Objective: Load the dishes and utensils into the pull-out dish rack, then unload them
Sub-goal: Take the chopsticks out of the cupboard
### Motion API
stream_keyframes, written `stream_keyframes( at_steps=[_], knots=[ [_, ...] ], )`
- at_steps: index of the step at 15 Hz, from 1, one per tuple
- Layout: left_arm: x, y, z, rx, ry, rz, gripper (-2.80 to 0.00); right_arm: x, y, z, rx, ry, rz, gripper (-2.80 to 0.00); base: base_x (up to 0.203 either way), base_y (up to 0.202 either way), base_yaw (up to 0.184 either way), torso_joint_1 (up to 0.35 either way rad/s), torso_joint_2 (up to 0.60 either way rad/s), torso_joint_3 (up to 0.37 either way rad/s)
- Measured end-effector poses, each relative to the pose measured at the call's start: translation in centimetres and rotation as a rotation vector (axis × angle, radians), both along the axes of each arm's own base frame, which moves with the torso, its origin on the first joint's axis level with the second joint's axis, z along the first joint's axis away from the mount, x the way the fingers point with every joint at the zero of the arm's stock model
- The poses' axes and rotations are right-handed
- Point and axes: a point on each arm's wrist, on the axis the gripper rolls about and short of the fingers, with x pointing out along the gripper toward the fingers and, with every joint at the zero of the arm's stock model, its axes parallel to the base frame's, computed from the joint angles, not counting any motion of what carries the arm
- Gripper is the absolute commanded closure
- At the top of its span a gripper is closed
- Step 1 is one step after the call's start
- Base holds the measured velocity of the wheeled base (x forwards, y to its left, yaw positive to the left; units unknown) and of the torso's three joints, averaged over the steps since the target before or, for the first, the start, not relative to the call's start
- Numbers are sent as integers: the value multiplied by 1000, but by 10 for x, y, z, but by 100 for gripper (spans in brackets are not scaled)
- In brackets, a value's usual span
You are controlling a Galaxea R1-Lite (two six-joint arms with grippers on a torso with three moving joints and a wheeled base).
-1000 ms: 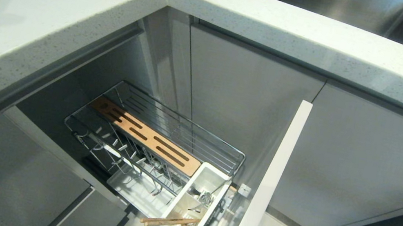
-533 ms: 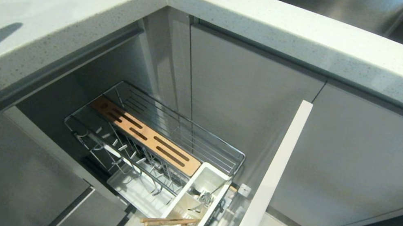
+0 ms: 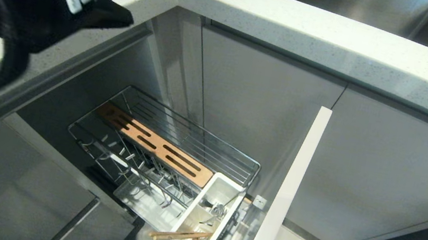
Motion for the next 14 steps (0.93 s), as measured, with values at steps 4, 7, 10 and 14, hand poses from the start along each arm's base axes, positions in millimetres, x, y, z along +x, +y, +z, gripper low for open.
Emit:
stream_keyframes(
  at_steps=[4,7,10,14],
  knots=[
    [5,-46,-38,168,73,14,0,0,0,0,0,0,0,0,0,0,0,0,0,0],
    [2,-73,-63,264,100,11,0,0,0,0,0,0,0,0,0,0,0,0,0,0],
    [4,-87,-82,331,128,-7,0,0,0,0,0,0,0,0,0,0,0,0,0,0],
    [8,-98,-106,444,181,-11,0,0,0,0,0,0,0,0,0,0,0,0,0,0]
  ],
)
